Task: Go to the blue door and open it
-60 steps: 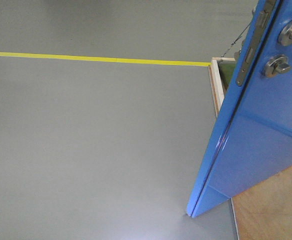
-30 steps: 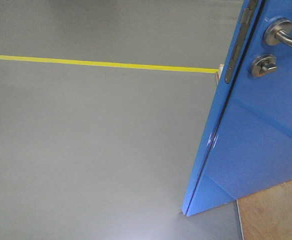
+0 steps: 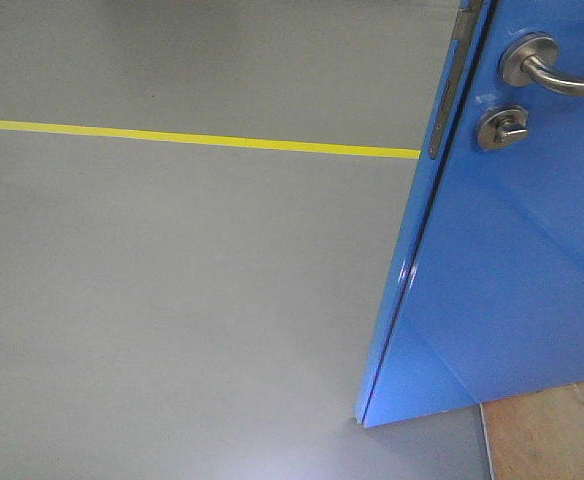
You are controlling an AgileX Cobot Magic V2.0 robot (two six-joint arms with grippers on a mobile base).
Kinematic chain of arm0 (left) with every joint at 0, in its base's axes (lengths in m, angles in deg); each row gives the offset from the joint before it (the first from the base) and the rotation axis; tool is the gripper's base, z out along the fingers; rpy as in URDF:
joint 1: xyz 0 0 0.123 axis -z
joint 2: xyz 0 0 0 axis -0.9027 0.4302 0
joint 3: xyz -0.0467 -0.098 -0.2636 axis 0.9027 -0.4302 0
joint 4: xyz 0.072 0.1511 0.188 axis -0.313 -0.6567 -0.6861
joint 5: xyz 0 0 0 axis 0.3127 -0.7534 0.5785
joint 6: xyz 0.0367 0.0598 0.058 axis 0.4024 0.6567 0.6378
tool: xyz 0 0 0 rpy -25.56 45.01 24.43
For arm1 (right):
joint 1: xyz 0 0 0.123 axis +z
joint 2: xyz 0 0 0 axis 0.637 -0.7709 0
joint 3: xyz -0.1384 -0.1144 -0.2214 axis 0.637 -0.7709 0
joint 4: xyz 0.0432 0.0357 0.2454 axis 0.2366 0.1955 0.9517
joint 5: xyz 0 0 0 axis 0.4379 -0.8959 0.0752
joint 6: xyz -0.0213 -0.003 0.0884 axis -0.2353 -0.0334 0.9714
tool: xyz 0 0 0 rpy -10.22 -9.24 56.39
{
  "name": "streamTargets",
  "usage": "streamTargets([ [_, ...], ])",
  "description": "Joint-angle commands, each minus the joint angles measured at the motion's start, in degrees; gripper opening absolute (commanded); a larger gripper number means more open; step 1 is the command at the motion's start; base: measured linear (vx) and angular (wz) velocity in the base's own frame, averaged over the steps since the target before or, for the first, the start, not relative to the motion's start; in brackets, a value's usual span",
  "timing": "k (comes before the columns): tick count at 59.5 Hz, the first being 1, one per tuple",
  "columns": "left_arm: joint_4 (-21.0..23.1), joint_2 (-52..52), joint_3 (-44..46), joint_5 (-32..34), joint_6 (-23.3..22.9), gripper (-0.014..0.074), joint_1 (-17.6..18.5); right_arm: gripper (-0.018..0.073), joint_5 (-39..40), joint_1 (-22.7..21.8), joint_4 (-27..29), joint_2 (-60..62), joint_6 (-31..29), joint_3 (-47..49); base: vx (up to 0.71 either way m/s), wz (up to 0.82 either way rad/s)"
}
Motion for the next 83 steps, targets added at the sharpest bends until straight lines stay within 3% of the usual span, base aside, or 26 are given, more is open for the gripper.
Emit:
streamTargets([
  [1,0.1,-0.78,1.51,4.79,-0.37,0.0073,0.02,-0.0001,2.12,0.18,2.1,1.37,-0.83,1.65,0.17,0.0],
  [83,0.1,-0.78,1.51,4.79,-0.37,0.0073,0.02,-0.0001,2.12,0.18,2.1,1.37,-0.83,1.65,0.14,-0.01],
])
